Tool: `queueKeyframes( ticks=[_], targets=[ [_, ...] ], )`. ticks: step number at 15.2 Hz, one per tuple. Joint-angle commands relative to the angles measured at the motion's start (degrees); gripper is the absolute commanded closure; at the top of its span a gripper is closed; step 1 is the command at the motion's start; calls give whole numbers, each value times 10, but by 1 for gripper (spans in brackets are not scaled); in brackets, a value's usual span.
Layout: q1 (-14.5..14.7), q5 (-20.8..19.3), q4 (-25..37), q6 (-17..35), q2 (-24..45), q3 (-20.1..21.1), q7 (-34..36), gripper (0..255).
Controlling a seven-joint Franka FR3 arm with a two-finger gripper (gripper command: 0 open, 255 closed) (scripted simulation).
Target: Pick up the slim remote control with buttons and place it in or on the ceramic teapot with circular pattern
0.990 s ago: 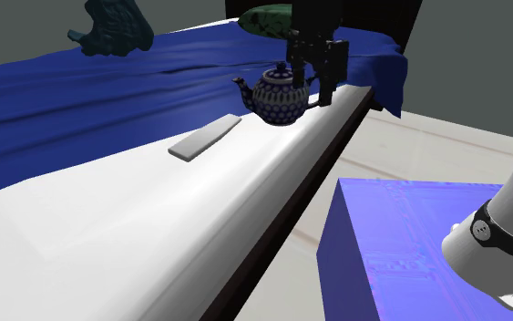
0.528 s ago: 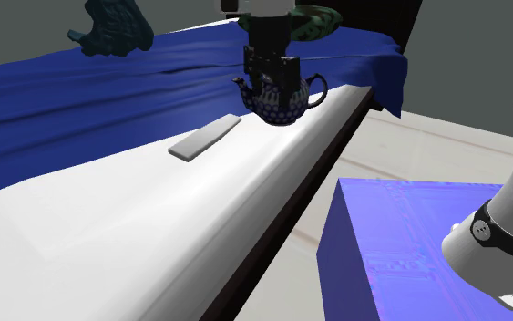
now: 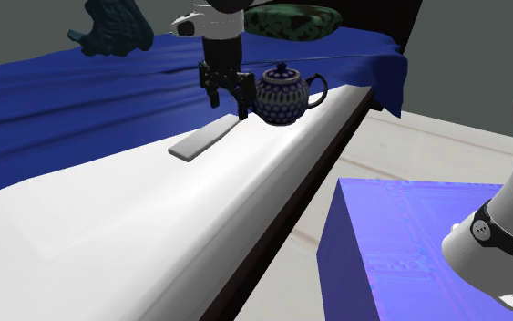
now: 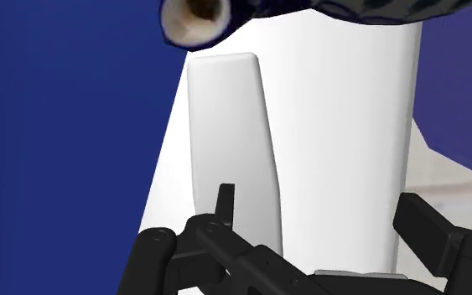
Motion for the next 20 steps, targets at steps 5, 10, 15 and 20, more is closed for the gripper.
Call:
queueKeyframes(
  ticks=[5, 10, 15, 20],
  targets=[
    [-26, 45, 90, 5, 96, 26, -91, 0],
    [-29, 55, 75, 36, 114, 31, -98, 0],
    [-30, 59, 71, 46, 120, 33, -100, 0],
    [-30, 59, 71, 46, 120, 33, -100, 255]
  ],
)
